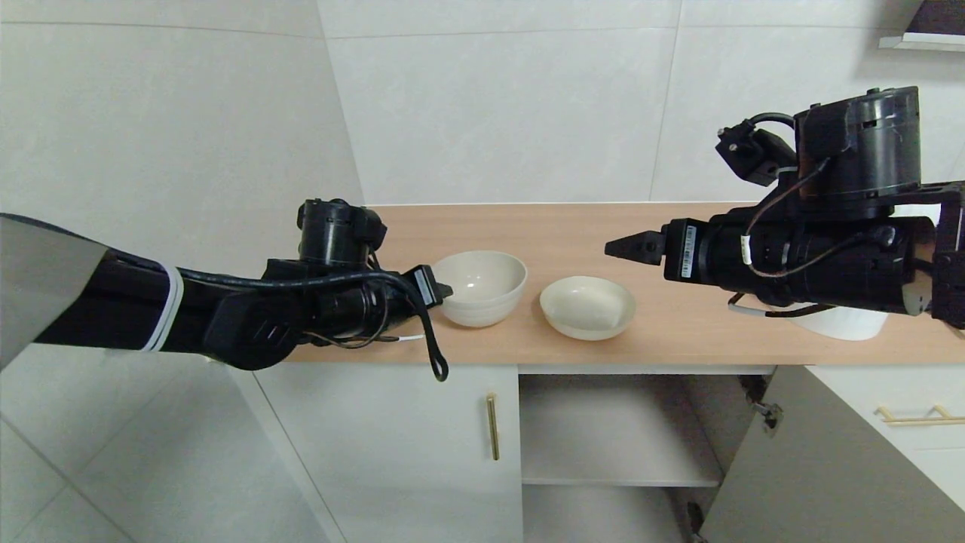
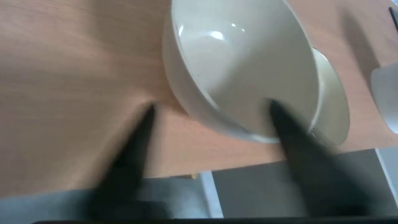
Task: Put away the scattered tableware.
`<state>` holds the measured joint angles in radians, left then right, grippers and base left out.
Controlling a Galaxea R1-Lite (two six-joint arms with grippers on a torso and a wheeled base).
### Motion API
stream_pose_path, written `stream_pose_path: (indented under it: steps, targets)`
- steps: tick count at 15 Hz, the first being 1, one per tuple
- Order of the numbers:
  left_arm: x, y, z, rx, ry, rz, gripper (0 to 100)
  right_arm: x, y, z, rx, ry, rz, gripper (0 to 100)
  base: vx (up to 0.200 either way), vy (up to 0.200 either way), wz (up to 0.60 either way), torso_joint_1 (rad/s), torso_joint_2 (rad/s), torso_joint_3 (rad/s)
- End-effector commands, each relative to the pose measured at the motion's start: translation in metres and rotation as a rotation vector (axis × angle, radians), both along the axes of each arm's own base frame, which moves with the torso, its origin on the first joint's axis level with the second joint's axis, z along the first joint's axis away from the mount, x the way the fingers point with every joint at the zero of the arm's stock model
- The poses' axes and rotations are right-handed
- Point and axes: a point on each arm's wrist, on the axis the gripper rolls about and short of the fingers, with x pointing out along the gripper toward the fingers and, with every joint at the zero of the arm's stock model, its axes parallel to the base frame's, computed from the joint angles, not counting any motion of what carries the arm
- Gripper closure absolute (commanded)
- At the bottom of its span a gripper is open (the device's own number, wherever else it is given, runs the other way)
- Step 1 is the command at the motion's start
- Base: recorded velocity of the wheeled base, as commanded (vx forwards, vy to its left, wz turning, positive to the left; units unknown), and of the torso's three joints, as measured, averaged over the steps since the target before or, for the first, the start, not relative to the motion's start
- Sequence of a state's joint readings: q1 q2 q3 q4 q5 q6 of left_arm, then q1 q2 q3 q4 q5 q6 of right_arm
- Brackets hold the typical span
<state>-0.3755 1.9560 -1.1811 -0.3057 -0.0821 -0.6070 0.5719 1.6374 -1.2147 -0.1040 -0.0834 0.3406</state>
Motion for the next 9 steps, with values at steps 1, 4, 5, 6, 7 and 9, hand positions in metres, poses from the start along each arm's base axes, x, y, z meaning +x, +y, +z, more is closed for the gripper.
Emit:
stream_pose_path:
  steps: [1, 4, 5, 6, 7, 9]
  targets:
    - [0.002, 0.0, -0.001, -0.001, 0.003, 0.001, 100, 0.0, 0.0, -0.001, -0.001, 0.002, 0.001, 0, 0.0, 0.0, 0.0, 0.0, 0.0, 0.0]
    - [-0.001, 0.001, 0.005, -0.014, -0.007, 0.006, 100, 0.001, 0.001, 0.0, 0.001, -0.001, 0.001, 0, 0.0, 0.0, 0.0, 0.0, 0.0, 0.0]
    - [-0.002, 0.001, 0.005, -0.014, -0.008, 0.006, 100, 0.002, 0.001, 0.0, -0.001, 0.002, 0.001, 0, 0.0, 0.0, 0.0, 0.0, 0.0, 0.0]
    - [-0.002, 0.001, 0.006, -0.015, -0.009, 0.006, 100, 0.003, 0.002, -0.002, -0.003, 0.006, 0.001, 0, 0.0, 0.0, 0.0, 0.0, 0.0, 0.0]
    - [-0.002, 0.001, 0.006, -0.014, -0.008, 0.006, 100, 0.007, 0.004, -0.004, -0.011, 0.017, -0.001, 0, 0.0, 0.0, 0.0, 0.0, 0.0, 0.0]
    - [-0.004, 0.002, 0.009, -0.016, -0.014, 0.006, 100, 0.017, 0.007, -0.011, -0.057, 0.076, -0.03, 0, 0.0, 0.0, 0.0, 0.0, 0.0, 0.0]
